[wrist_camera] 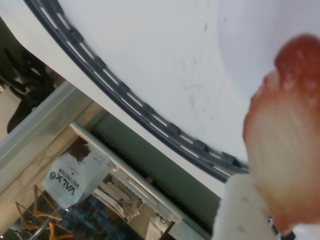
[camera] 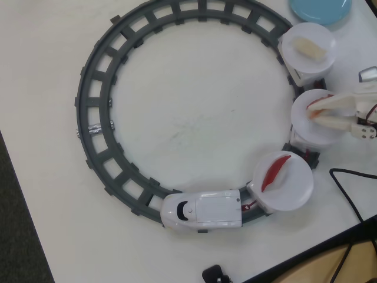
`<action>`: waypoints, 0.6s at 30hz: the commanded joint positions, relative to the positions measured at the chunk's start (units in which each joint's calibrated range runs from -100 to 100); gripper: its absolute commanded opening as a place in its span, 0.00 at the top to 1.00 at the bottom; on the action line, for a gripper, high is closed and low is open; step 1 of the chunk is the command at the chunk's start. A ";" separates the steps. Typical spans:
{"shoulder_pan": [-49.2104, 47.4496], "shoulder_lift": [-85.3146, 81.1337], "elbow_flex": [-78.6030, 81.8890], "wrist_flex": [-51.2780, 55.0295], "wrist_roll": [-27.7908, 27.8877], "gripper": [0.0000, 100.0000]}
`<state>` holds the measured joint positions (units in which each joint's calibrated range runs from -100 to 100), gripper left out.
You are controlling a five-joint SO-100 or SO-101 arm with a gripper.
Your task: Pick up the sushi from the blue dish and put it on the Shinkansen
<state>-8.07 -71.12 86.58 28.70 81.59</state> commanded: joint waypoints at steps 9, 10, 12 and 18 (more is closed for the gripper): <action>-8.56 -0.91 0.40 -0.58 -0.16 0.97; -8.92 -0.91 1.03 -0.93 -0.16 0.97; -9.00 -0.91 1.75 -0.93 -0.16 0.97; -8.21 -0.58 1.84 -0.93 -0.16 0.85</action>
<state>-16.66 -71.12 88.74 28.61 81.54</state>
